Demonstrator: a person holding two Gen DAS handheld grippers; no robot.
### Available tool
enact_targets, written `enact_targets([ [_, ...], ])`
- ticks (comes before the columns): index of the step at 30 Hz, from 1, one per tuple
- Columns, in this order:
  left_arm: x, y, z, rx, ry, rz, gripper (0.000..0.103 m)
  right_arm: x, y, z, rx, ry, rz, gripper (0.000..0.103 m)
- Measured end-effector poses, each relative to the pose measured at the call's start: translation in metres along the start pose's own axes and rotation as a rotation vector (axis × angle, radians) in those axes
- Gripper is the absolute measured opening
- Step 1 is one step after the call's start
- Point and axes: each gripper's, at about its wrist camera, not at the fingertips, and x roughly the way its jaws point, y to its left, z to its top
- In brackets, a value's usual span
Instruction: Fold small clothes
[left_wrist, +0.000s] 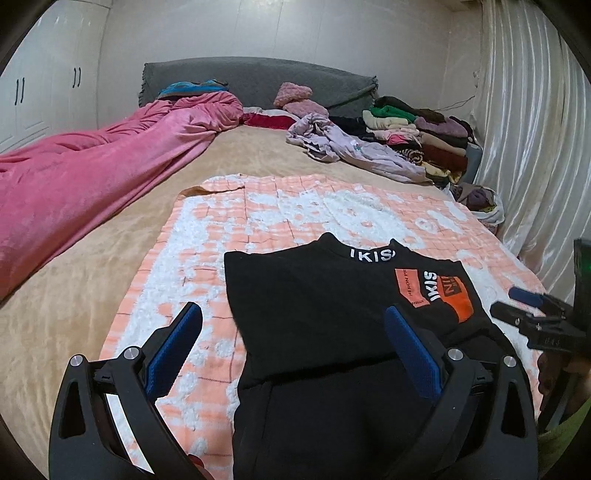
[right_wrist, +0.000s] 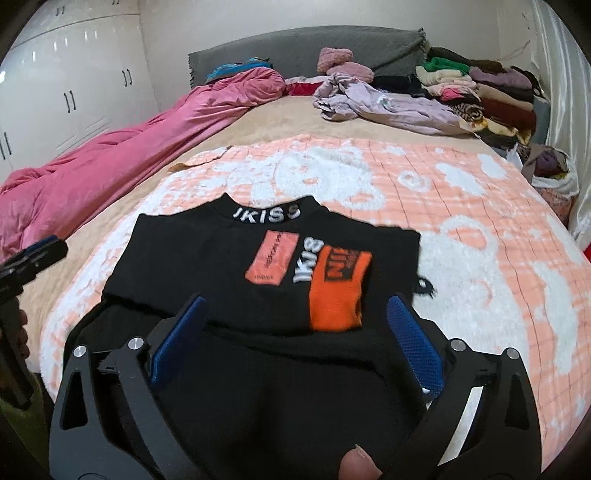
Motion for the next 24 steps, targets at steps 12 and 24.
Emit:
enact_targets([
  [12,-0.026,0.004,-0.022,-0.028,0.022,0.007,0.099,-0.036,-0.017,-0.025,0.059,-0.016,0.008,0.093],
  [24,-0.064,0.020,-0.035,-0.076,0.014,0.046,0.099,-0.069,-0.026,-0.034,0.094,-0.043,0.031,0.093],
])
